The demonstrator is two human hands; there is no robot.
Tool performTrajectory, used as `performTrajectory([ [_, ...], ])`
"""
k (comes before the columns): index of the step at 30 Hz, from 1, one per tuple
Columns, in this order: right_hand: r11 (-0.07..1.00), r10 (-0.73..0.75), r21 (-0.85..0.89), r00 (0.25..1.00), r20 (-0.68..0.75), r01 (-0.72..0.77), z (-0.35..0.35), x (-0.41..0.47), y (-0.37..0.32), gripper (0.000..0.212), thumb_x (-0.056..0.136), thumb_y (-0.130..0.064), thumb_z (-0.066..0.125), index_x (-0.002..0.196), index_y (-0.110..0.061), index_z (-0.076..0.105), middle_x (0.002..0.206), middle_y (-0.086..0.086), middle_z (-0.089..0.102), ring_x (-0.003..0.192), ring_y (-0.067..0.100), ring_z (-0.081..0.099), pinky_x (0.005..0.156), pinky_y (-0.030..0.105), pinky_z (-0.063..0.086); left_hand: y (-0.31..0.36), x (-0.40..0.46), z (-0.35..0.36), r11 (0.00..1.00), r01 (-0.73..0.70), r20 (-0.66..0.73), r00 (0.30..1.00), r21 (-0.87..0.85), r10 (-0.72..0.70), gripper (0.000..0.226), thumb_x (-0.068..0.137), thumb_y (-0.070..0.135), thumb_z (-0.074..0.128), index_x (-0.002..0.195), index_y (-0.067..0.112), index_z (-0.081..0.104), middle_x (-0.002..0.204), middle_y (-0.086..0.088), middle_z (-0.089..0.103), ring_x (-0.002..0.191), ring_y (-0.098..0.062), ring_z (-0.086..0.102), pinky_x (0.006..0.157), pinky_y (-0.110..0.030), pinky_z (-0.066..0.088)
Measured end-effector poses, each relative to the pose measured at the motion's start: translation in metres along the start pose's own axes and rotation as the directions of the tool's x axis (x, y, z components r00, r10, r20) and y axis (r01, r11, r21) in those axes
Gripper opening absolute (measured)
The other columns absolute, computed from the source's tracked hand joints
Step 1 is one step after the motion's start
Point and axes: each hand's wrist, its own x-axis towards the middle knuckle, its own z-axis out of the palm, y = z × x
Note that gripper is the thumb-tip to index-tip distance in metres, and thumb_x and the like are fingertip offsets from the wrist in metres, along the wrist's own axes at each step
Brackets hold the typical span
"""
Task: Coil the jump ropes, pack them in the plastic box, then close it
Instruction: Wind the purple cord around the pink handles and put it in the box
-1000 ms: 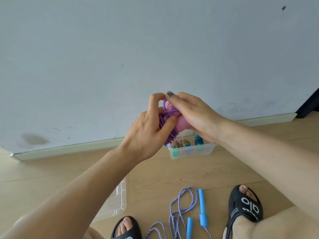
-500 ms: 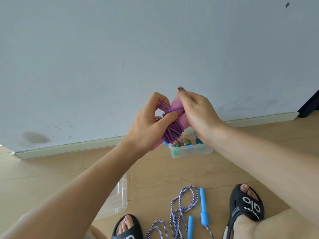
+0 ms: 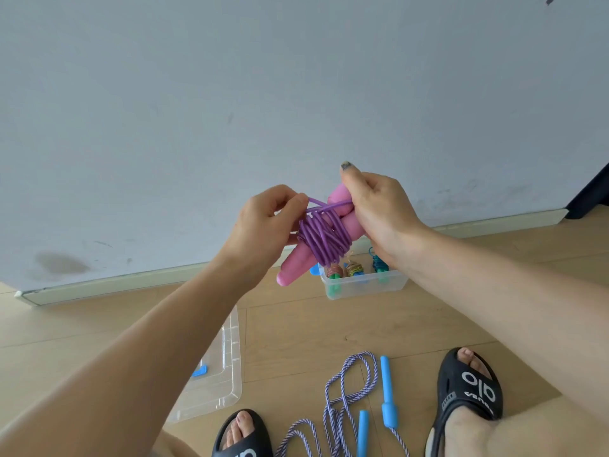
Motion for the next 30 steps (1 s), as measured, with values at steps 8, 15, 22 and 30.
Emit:
performTrajectory([
  [8,0.987,0.14,-0.082,0.99,0.031,-0.137,-0.008,0.04,0.034,0.051,0.09,-0.057,0.045,0.07,-0.013,0.061,0.07,0.011,0.063,0.066,0.024,0.059,0.072,0.034,0.048,-0.022,0.031,0.032,0.958,0.268,0.13,0.958,-0.101,-0.254,0.013,0.098,0.01,0.051,0.09,0.003,0.059,0.092,-0.012,0.07,0.083,-0.025,0.071,0.087,-0.039,0.06],
  [15,0.815,0.579,-0.014,0.811,0.081,-0.58,-0.025,0.088,0.083,0.055,0.091,-0.068,0.039,0.09,-0.014,0.053,0.094,0.01,0.06,0.088,0.028,0.063,0.092,0.048,0.054,-0.053,0.073,0.07,0.898,0.412,0.166,0.907,-0.152,-0.388,0.014,0.1,0.011,0.051,0.102,0.0,0.059,0.101,-0.016,0.072,0.078,-0.022,0.075,0.063,-0.024,0.06],
  [22,0.774,0.633,-0.191,0.721,0.282,-0.604,-0.03,0.122,0.166,0.047,0.077,-0.054,0.063,0.102,-0.014,0.067,0.096,0.014,0.074,0.089,0.033,0.075,0.083,0.04,0.058,-0.129,0.13,0.124,0.781,0.591,0.16,0.806,-0.2,-0.569,0.01,0.094,0.003,0.05,0.098,0.0,0.058,0.089,-0.015,0.069,0.091,-0.037,0.074,0.09,-0.046,0.058],
  [30,0.801,0.548,-0.295,0.836,0.013,-0.521,-0.045,0.191,0.257,0.077,0.055,-0.059,0.075,0.114,-0.012,0.062,0.103,0.004,0.07,0.089,0.021,0.071,0.072,0.033,0.056,-0.197,0.206,0.187,0.634,0.687,0.145,0.71,-0.356,-0.689,0.015,0.088,0.002,0.044,0.078,0.004,0.055,0.059,-0.007,0.067,0.071,-0.03,0.072,0.094,-0.049,0.056],
])
